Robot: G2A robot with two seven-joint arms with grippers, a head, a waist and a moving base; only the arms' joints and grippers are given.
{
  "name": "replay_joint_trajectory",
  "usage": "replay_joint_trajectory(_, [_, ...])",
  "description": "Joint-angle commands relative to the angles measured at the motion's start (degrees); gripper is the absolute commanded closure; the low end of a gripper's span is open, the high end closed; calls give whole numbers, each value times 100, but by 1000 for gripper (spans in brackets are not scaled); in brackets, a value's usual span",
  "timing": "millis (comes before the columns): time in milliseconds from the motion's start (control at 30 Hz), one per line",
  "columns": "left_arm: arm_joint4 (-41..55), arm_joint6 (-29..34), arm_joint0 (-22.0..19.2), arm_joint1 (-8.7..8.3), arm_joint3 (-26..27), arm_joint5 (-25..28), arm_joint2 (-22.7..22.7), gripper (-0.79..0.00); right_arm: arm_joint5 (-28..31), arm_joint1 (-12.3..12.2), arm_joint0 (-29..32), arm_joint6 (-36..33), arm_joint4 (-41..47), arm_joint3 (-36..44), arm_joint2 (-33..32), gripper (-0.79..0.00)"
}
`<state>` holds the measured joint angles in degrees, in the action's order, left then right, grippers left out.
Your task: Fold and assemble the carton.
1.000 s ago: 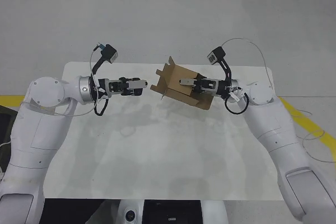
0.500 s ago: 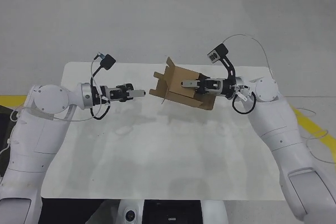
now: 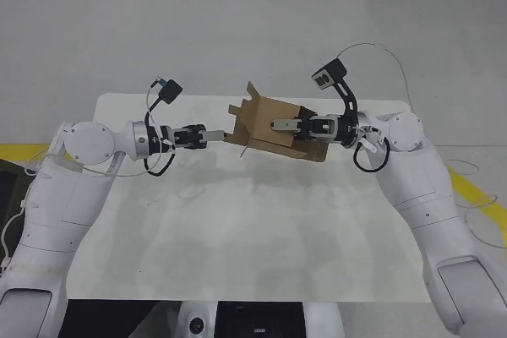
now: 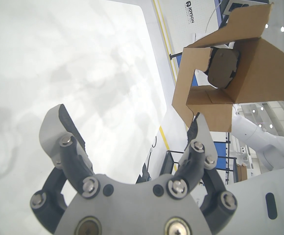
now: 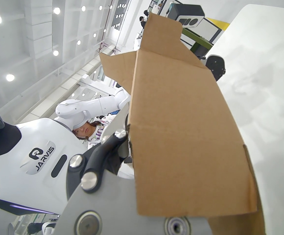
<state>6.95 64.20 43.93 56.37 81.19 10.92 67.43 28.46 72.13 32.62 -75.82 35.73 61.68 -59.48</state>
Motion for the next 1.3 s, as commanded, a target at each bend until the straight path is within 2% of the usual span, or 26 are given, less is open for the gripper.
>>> replay_joint_trajectory(0, [28, -12, -30, 6, -41, -16, -19, -785, 11, 11, -4, 12, 14, 10, 26, 0])
replay_joint_trajectory(433, [407, -37, -87, -12, -212, -112, 128, -785, 21, 28, 8, 22, -37, -23, 76, 0])
replay_joint_trajectory(800, [340, -97, -159, 25, -339, -250, -85, -785, 43, 59, -14, 43, 53, 91, 106, 0])
replay_joint_trajectory(1267, [483, 71, -283, 97, -78, -260, -402, -785, 128, 159, -69, 128, 145, -26, 298, 0])
